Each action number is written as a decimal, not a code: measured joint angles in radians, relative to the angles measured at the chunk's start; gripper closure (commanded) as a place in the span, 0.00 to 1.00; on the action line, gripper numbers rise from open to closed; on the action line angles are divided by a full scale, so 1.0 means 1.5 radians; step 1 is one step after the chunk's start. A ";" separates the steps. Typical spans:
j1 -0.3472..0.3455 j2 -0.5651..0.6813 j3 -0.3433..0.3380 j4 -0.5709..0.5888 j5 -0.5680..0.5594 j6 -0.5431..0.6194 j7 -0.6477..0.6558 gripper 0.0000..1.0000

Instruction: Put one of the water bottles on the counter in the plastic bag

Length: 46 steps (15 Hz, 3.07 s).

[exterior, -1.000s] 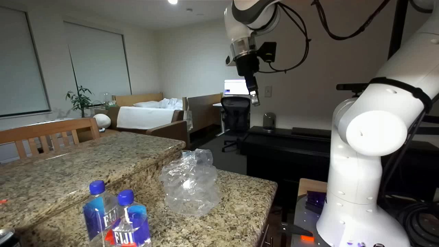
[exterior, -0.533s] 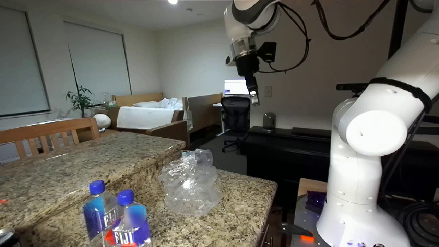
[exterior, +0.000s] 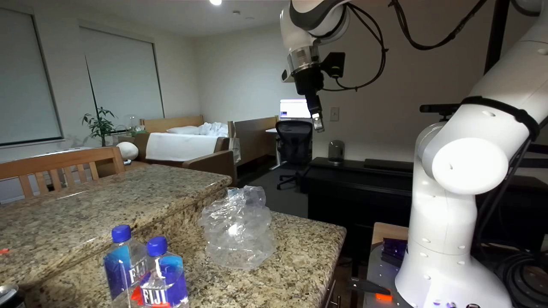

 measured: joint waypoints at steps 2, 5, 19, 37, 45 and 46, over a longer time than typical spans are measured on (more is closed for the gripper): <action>0.000 0.000 0.000 0.000 0.000 0.000 0.000 0.00; 0.000 0.000 0.000 0.000 0.000 0.000 0.000 0.00; 0.000 0.000 0.002 0.000 0.000 0.006 0.000 0.00; 0.150 0.117 0.133 0.000 0.097 0.462 -0.023 0.00; 0.165 0.134 0.130 0.007 0.116 0.473 -0.037 0.00; 0.165 0.134 0.130 0.007 0.116 0.473 -0.037 0.00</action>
